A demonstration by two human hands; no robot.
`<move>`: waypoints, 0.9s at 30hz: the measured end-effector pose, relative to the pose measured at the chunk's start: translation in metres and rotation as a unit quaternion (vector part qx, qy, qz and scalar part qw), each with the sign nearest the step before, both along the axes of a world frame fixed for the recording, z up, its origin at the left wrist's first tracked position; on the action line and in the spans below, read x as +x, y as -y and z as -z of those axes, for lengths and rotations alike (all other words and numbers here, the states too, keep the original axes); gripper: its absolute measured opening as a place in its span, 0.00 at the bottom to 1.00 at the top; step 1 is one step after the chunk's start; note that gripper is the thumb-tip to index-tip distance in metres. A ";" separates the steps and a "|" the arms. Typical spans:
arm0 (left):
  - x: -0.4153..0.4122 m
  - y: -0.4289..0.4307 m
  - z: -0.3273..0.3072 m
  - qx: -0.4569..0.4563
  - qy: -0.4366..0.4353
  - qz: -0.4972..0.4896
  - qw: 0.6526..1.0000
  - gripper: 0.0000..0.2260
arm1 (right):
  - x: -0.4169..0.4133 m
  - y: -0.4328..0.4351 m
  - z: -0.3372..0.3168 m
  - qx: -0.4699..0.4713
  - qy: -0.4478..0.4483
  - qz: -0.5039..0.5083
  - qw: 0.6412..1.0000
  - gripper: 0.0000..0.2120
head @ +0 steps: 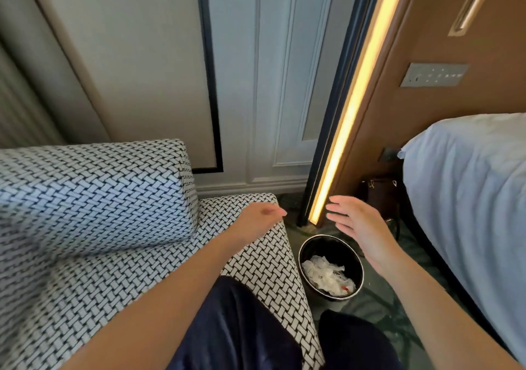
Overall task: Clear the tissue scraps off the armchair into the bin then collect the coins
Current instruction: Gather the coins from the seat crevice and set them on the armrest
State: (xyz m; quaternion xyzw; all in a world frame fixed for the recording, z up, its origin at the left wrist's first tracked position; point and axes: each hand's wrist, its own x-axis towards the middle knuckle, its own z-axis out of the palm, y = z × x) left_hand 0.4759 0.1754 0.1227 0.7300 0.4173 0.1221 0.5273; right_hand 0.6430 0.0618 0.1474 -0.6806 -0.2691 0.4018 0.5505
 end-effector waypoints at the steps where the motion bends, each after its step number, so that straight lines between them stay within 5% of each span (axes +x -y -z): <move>1: -0.014 0.003 -0.001 0.005 0.000 -0.005 1.000 0.11 | -0.011 -0.002 -0.004 0.005 0.026 -0.015 1.000 0.15; 8: -0.170 0.034 0.015 0.022 -0.034 -0.115 0.993 0.18 | -0.131 -0.017 -0.010 0.037 0.157 -0.164 0.973 0.12; 19: -0.364 0.109 0.075 0.046 -0.112 -0.275 0.954 0.14 | -0.280 -0.032 0.044 0.093 0.150 -0.338 0.924 0.09; 27: -0.433 0.195 0.111 -0.003 -0.081 -0.411 0.908 0.09 | -0.372 -0.022 0.081 0.100 0.133 -0.444 0.881 0.09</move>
